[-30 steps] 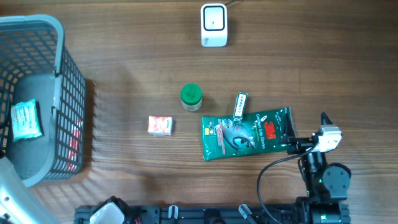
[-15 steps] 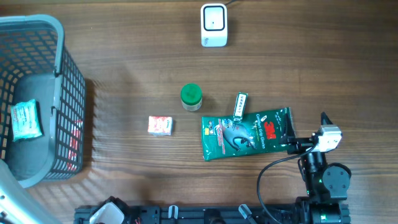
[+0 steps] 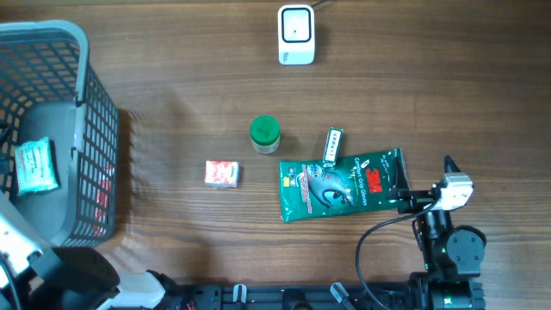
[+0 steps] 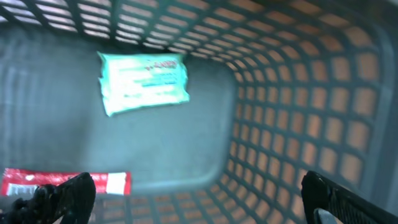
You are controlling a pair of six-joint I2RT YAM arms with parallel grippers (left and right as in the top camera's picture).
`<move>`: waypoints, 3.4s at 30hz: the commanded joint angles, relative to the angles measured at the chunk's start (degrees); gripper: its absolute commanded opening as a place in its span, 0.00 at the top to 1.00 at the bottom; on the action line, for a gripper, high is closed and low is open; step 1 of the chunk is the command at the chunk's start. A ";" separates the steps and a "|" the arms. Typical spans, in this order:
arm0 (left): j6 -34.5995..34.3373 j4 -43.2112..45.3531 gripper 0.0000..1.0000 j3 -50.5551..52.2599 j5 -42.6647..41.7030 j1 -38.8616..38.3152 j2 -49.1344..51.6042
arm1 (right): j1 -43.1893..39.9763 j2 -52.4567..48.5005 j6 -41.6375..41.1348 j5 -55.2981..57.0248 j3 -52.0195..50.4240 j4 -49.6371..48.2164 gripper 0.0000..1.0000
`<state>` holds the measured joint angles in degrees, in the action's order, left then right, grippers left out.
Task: Scan the item barcode
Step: 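Return the left gripper to the basket and grasp the Zappy wipes pack, then lift the Zappy wipes pack up out of the basket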
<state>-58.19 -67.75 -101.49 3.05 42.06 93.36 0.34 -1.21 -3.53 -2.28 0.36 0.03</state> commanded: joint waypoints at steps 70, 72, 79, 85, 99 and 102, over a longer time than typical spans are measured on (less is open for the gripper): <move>-7.48 20.13 0.96 29.59 8.83 -10.27 11.52 | 0.24 0.28 0.52 0.79 -0.04 -0.20 0.00; -7.43 20.04 0.76 29.59 8.83 -9.94 11.52 | 0.24 0.28 0.52 0.79 -0.04 -0.20 0.01; -5.05 20.26 0.16 29.57 8.81 -9.92 10.25 | 0.24 0.28 0.52 0.79 -0.04 -0.20 0.00; -2.19 21.86 0.00 29.49 9.70 -9.92 4.63 | 0.24 0.28 0.50 0.79 -0.04 -0.20 0.00; -2.01 25.03 0.00 29.49 10.97 -9.33 12.37 | 0.24 0.28 0.50 0.79 -0.04 -0.20 0.00; -1.95 26.47 0.00 29.49 10.93 -8.28 14.19 | 0.24 0.28 0.50 0.79 -0.04 -0.20 0.00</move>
<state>-61.12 -42.44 -72.31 12.47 32.29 105.19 0.34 -1.21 -3.53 -2.28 0.36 0.01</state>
